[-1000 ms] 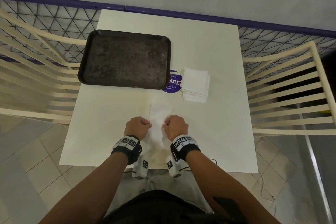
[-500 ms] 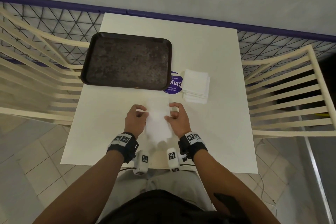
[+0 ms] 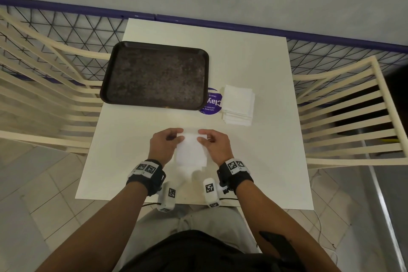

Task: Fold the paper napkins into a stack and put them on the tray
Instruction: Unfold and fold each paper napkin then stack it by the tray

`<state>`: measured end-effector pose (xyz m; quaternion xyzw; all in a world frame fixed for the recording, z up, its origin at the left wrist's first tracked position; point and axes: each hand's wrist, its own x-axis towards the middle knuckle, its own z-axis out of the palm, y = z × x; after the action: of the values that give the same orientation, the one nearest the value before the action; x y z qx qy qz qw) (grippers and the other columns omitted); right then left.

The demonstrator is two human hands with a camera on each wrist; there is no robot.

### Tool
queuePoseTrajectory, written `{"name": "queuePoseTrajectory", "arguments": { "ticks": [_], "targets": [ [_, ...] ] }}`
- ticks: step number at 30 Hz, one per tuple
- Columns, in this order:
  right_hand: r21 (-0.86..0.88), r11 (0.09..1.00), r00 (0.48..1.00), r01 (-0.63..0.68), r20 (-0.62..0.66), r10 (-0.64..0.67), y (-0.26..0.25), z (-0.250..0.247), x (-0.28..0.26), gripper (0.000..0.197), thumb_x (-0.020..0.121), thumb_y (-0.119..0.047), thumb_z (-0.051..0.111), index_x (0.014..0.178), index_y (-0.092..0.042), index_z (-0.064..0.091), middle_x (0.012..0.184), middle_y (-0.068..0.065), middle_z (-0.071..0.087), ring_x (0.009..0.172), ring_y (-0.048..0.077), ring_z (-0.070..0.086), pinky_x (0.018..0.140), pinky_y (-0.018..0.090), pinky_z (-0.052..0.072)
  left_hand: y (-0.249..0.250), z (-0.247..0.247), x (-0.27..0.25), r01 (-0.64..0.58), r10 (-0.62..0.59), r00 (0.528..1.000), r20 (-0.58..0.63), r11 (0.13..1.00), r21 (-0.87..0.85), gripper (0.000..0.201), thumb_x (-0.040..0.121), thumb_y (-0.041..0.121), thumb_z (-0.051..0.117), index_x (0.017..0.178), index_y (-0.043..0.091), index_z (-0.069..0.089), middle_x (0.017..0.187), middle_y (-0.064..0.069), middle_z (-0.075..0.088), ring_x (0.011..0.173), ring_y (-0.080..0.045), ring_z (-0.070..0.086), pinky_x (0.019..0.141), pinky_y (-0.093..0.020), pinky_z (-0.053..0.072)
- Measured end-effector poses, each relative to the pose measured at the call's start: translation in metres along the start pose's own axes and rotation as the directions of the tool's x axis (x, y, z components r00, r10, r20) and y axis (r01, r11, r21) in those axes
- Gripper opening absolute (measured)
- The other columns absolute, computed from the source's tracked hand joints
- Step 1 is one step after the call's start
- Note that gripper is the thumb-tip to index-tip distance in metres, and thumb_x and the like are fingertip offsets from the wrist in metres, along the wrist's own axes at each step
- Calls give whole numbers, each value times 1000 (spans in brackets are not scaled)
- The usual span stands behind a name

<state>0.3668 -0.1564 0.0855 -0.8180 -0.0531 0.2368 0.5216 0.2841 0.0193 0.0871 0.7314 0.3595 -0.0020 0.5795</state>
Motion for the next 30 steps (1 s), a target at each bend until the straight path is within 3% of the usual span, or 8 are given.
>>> {"name": "queuePoseTrajectory", "arguments": {
  "ticks": [6,9,12,15,19,22,26,30],
  "targets": [
    [60,998,1000,-23,-11,23,-11,2,3,50,86,-8,75,129,-31,64,96,-1,65,83,11,60,90,29,55,3,3,7,237,-245,969,-14,948,-212,72,87,10,83,149,0,48,117,-14,71,105,-32,70,99,-46,58],
    [190,981,999,-45,3,45,-18,5,6,58,89,0,68,136,-32,59,111,5,74,103,14,69,96,32,56,4,3,8,346,-335,937,97,861,-373,49,88,-2,78,133,-6,60,117,-21,73,102,-34,72,81,-37,60],
    [213,976,999,-40,-15,44,-23,5,7,56,88,5,65,135,-26,60,102,2,77,101,6,69,99,33,54,6,1,5,345,-295,938,183,856,-385,19,92,-2,71,109,4,73,107,-14,77,104,-36,72,76,-34,57],
    [237,971,1000,-18,-11,21,-28,1,4,55,87,12,55,134,-16,61,92,0,78,93,-7,67,95,22,51,11,-1,2,300,-239,951,195,860,-413,22,93,-7,60,102,7,74,104,-13,75,98,-34,71,79,-38,57],
    [346,936,998,-67,9,69,-29,-1,0,55,89,14,40,132,-16,55,95,3,79,102,6,70,82,20,53,17,-2,-2,203,-165,976,139,920,-335,39,90,-15,46,78,9,74,95,-14,75,84,-31,71,65,-34,58],
    [442,884,988,-151,39,150,-31,-3,-1,39,97,-2,42,126,-17,62,102,2,78,100,22,71,74,25,55,11,-1,3,152,-126,986,112,951,-270,40,91,-14,50,80,11,79,99,-11,77,94,-32,73,80,-42,63],
    [297,935,981,-192,54,185,-30,-4,4,29,101,-40,54,114,-21,72,96,-5,78,91,11,70,80,28,54,7,-2,4,130,-115,990,79,968,-215,47,86,-8,46,84,18,85,104,-9,79,106,-35,71,97,-52,59],
    [122,990,997,-70,23,67,-19,-1,10,28,86,-14,77,112,-23,72,92,-5,76,90,8,69,84,22,50,14,-3,0,131,-113,990,81,955,-266,34,83,9,51,86,15,85,102,-8,80,106,-35,71,99,-53,58]
  ]
}}
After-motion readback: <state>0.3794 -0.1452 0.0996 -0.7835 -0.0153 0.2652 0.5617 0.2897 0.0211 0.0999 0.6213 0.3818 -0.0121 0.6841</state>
